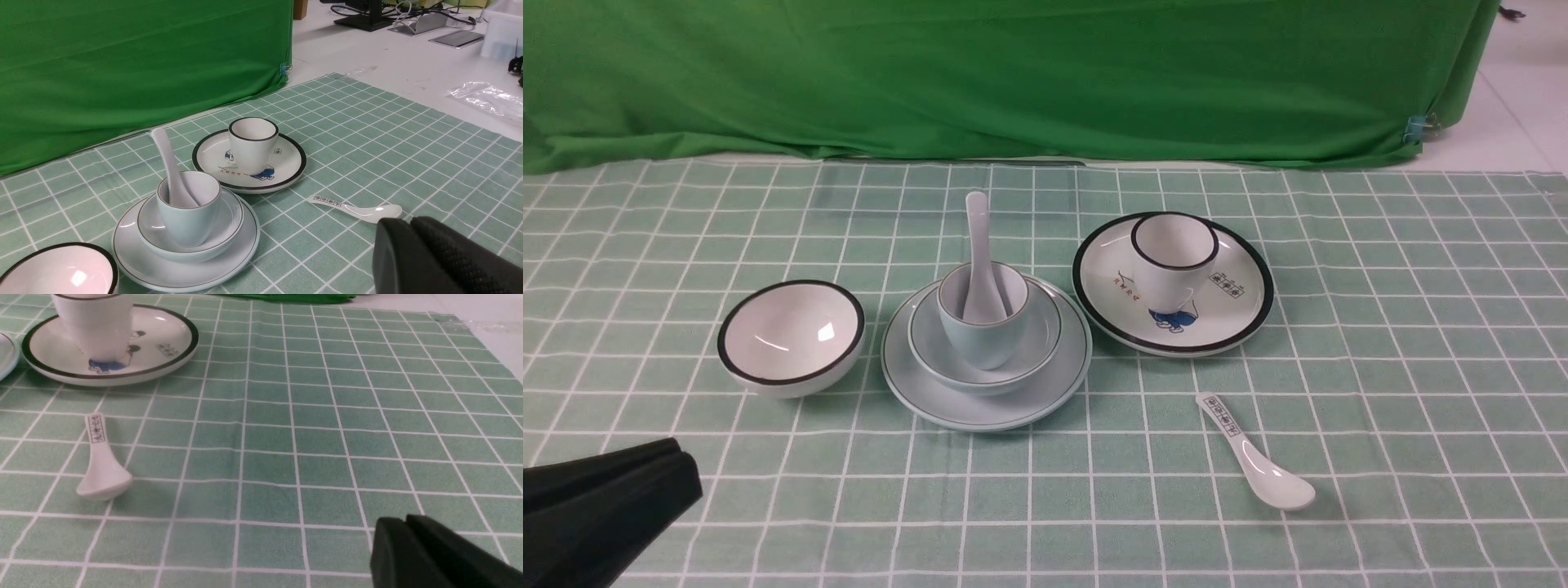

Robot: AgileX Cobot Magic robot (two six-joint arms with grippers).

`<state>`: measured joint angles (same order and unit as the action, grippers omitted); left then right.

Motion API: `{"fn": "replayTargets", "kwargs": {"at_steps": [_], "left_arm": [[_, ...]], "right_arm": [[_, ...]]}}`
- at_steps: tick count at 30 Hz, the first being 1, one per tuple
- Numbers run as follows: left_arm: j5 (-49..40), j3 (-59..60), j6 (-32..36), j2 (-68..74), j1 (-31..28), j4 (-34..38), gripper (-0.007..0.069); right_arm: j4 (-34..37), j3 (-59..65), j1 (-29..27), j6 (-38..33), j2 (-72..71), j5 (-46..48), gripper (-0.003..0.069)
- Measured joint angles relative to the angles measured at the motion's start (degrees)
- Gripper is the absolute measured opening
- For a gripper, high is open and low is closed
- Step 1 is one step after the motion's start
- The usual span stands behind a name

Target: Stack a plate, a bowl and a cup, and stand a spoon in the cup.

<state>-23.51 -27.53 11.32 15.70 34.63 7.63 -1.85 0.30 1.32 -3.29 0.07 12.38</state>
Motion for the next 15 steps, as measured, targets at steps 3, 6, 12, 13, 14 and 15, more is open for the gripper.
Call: {"fn": "replayTargets", "kwargs": {"at_steps": [3, 6, 12, 13, 14, 15], "left_arm": [[0.0, 0.0, 0.0, 0.0, 0.0, 0.0, 0.0013], [0.0, 0.0, 0.0, 0.0, 0.0, 0.0, 0.0013], [2.7, 1.6, 0.5, -0.3, -0.3, -0.7, 0.0013], [5.6, 2.9, 0.8, -0.7, -1.3, -0.9, 0.0013], [9.3, 4.6, 1.1, -1.3, -3.4, -1.0, 0.0013], [12.4, 6.1, 1.2, -2.0, -5.5, -1.1, 0.0013]], "right_arm": [[0.1, 0.0, 0.0, 0.0, 0.0, 0.0, 0.0067], [0.1, 0.0, 0.0, 0.0, 0.0, 0.0, 0.007], [0.1, 0.0, 0.0, 0.0, 0.0, 0.0, 0.0077], [0.1, 0.0, 0.0, 0.0, 0.0, 0.0, 0.0078], [0.2, 0.0, 0.0, 0.0, 0.0, 0.0, 0.0081], [0.2, 0.0, 0.0, 0.0, 0.0, 0.0, 0.0085]]}}
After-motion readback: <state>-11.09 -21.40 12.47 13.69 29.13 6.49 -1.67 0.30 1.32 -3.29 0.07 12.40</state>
